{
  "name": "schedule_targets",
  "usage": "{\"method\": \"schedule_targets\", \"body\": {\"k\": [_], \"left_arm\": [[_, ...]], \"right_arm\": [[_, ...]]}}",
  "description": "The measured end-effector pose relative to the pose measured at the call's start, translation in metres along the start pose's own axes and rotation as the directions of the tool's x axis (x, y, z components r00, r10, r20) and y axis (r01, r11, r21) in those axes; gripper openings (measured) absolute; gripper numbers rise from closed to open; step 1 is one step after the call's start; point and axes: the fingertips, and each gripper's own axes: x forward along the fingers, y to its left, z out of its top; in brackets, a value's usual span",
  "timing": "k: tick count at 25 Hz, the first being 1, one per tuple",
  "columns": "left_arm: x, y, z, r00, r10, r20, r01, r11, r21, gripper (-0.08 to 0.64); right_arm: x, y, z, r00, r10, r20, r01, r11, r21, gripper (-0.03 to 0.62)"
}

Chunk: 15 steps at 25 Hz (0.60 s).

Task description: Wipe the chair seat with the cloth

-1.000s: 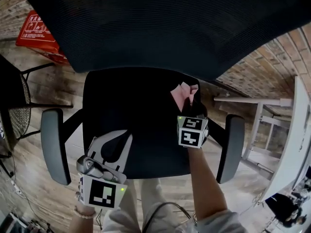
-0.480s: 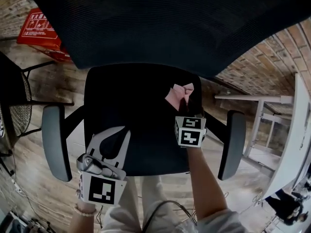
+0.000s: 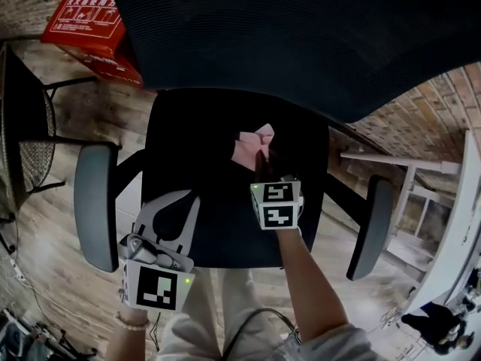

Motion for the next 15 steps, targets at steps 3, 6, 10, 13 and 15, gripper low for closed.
{"method": "schedule_targets", "body": {"k": [3, 6, 10, 13, 15], "left_arm": [[-0.006, 0.003, -0.008, 1.000, 0.016, -0.007, -0.017, 1.000, -0.009, 0.018], [-0.013, 0.003, -0.014, 0.999, 0.040, -0.008, -0.041, 0.999, -0.030, 0.018], [-0.026, 0.005, -0.022, 0.998, 0.064, -0.013, -0.065, 0.996, -0.056, 0.018], [-0.035, 0.006, -0.023, 0.997, 0.081, -0.016, -0.082, 0.994, -0.076, 0.018], [-0.040, 0.006, -0.022, 0.995, 0.095, -0.014, -0.095, 0.992, -0.085, 0.018]], "right_arm": [[0.005, 0.037, 0.010, 0.997, 0.079, 0.014, -0.078, 0.995, -0.057, 0.055], [0.008, 0.078, 0.019, 0.985, 0.170, 0.017, -0.167, 0.976, -0.138, 0.055], [0.009, 0.136, 0.032, 0.957, 0.288, 0.021, -0.274, 0.929, -0.249, 0.055], [0.006, 0.175, 0.043, 0.927, 0.374, 0.019, -0.351, 0.886, -0.302, 0.055], [0.002, 0.195, 0.047, 0.906, 0.423, 0.018, -0.395, 0.861, -0.319, 0.055]]}}
